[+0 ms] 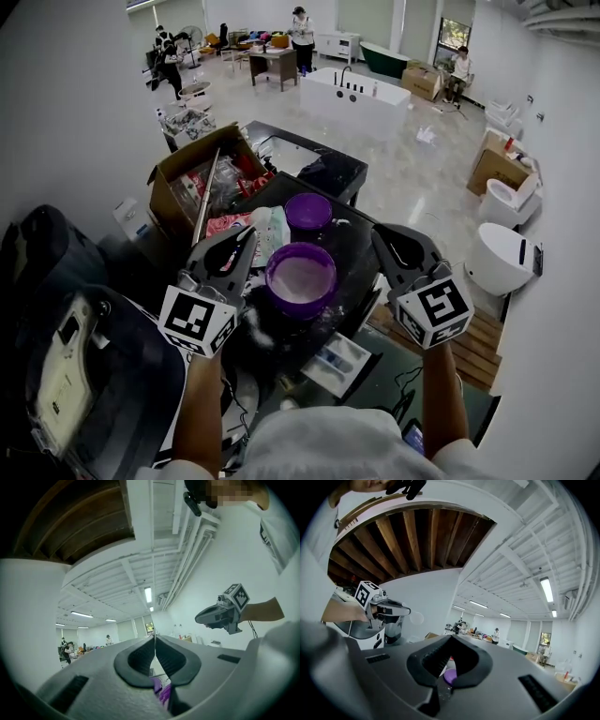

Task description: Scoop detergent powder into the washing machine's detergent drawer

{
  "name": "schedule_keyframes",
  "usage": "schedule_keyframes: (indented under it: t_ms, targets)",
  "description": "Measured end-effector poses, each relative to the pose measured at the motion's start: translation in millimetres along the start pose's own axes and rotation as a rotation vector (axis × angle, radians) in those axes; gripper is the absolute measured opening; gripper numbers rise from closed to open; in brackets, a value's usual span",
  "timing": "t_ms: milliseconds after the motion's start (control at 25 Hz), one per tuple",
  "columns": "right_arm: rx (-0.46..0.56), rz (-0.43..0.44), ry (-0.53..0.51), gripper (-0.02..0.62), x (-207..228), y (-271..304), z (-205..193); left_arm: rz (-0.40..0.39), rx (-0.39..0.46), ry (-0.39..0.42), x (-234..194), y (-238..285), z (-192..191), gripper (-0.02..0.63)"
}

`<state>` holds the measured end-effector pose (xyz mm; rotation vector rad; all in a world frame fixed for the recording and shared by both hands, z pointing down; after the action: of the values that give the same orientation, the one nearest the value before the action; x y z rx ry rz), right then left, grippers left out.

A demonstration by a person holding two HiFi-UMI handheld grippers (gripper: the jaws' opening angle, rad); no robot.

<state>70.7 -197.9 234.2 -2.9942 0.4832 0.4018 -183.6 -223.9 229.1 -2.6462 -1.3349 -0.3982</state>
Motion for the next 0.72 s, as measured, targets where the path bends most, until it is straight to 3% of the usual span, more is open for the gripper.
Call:
schedule_keyframes:
  t_ms: [720]
  targets:
    - [0.018,0.002,-0.046,-0.003,-5,-1,8,0.033,-0.006,0.036,-1,-24,7,0.014]
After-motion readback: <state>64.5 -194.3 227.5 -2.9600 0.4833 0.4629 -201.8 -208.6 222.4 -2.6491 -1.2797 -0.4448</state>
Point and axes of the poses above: the fingertips, and each gripper's own axes: y forward along the fingers, x to its right, z out of its top, the point moved 6 cm from there along -y, backward along the fingers, and after that the axes turned 10 degrees about -z, right-handed, at the moved point
